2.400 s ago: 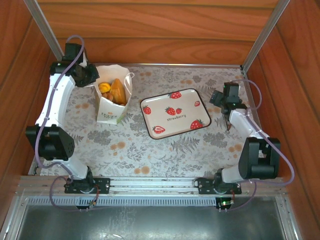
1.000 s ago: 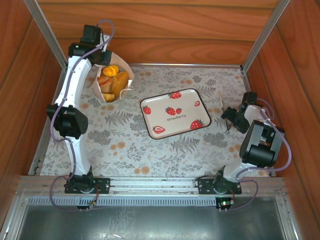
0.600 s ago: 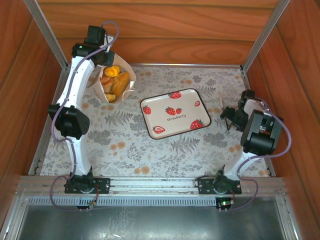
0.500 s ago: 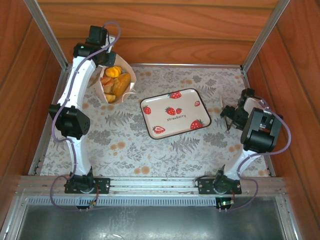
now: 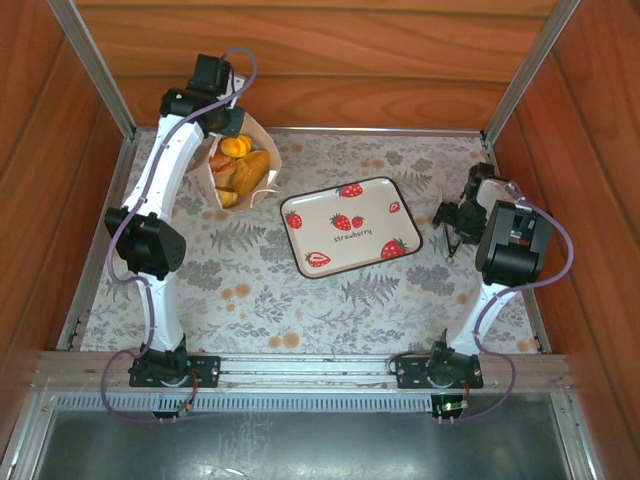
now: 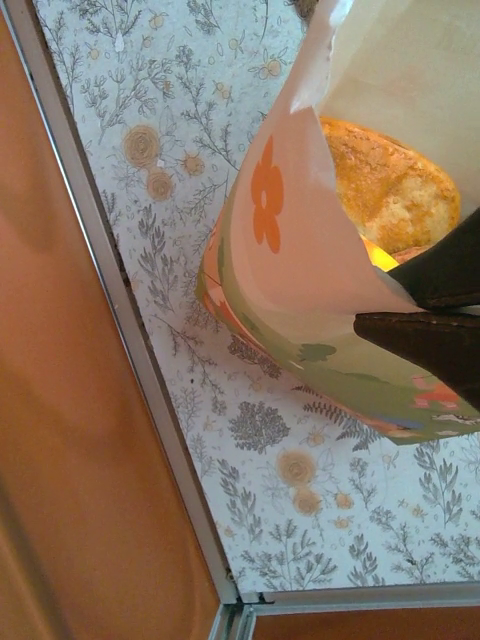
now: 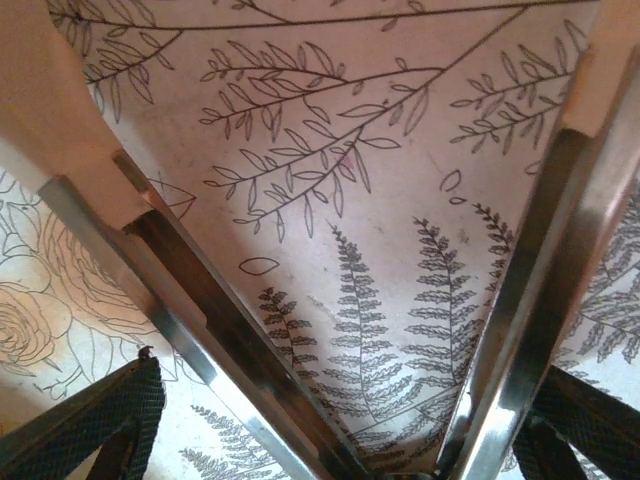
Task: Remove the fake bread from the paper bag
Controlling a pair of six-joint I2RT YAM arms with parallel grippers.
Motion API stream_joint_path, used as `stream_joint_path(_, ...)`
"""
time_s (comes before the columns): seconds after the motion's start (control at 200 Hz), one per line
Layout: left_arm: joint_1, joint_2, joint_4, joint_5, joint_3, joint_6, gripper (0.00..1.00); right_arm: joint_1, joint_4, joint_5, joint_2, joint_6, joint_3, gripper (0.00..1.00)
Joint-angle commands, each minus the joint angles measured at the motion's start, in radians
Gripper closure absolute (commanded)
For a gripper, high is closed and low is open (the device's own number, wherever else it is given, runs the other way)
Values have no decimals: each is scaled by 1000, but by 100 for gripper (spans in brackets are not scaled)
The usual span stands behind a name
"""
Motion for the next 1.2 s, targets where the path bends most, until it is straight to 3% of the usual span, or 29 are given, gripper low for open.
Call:
stream_joint_path(0.0,-4,5,21,-18,32,-8,100,23,-17,-8,28,-52,19,13)
stream_joint_path(0.1,-4,6,22,-17,32,-9,100,42,4,-13,33,-76,22,19)
stream_joint_path(0.285,-3,4,21,-13,29,-13,100,79,0,-17,84,-144,91,40)
stream_joint_path(0.55,-4,1,20,-4,41,-16,100,135,-2,-4,147,-243,197,48)
stream_joint_path(0.645,-4,4,21,1,47,-19,100,136,1,20,163,-249,218,43)
stream_joint_path(0.82,-3,15,20,11,63,-27,100,132,43,41,186,-234,225,20)
stream_joint_path(1.065,-4,17,20,20,66,-30,100,126,45,24,211,-202,249,10)
stream_joint_path(1.2,-3,18,20,19,68,-31,100,124,40,15,217,-193,254,10)
